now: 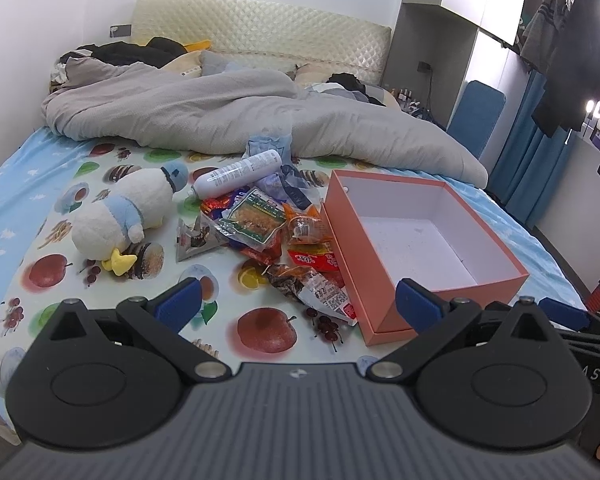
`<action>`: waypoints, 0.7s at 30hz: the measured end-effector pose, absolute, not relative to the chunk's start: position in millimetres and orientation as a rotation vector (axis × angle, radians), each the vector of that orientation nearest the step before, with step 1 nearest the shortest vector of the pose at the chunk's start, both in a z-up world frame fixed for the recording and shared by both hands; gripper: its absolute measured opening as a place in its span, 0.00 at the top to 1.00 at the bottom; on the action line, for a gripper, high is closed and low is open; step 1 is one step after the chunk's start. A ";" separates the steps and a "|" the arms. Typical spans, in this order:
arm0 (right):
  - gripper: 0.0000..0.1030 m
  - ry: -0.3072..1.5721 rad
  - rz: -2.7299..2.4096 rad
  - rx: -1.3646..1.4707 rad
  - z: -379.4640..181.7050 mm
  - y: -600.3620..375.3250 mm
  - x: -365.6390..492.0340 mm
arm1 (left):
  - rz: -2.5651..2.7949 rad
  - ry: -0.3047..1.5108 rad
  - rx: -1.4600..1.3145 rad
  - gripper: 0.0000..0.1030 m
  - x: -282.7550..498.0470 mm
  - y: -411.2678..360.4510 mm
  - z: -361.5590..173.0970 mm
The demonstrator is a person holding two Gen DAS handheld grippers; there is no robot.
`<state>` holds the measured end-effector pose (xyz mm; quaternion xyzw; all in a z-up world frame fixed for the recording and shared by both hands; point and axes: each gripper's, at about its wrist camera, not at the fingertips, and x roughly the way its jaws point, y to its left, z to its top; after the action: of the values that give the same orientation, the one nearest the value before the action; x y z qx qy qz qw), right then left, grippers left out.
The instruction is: Organize snacks
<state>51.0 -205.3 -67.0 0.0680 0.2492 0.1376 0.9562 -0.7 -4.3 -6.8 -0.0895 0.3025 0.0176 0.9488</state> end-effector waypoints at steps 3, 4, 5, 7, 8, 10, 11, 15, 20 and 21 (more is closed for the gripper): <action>0.00 0.507 0.279 0.138 -66.5 -205.8 51.7 | 0.036 0.619 -0.181 0.00 1.5 -3.5 -6.3; 0.00 0.509 0.278 0.136 -66.6 -204.6 51.4 | 0.036 0.618 -0.183 0.00 1.7 -3.1 -6.6; 0.00 0.509 0.277 0.138 -66.3 -205.0 51.6 | 0.035 0.619 -0.183 0.00 1.6 -3.1 -6.5; 0.00 0.508 0.278 0.137 -65.8 -204.9 51.7 | 0.035 0.617 -0.183 0.00 1.7 -3.4 -6.4; 0.00 0.508 0.276 0.136 -66.1 -203.3 52.6 | 0.034 0.617 -0.183 0.00 1.8 -3.7 -6.3; 0.00 0.509 0.277 0.137 -66.4 -204.0 52.5 | 0.035 0.616 -0.183 0.00 2.1 -4.0 -6.3; 0.00 0.510 0.278 0.137 -66.2 -204.1 52.6 | 0.034 0.615 -0.182 0.00 2.3 -4.1 -6.2; 0.00 0.511 0.277 0.140 -65.7 -205.4 53.3 | 0.031 0.615 -0.183 0.00 3.0 -4.4 -5.7; 0.00 0.515 0.274 0.138 -66.7 -205.0 51.4 | 0.039 0.615 -0.179 0.00 3.4 -6.3 -5.5; 0.00 0.516 0.273 0.138 -67.1 -204.5 51.2 | 0.040 0.616 -0.178 0.00 3.7 -6.6 -5.6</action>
<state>51.2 -204.5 -67.1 0.0681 0.2539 0.1347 0.9554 3.7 -6.6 -5.6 -0.0875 0.3025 0.0197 0.9489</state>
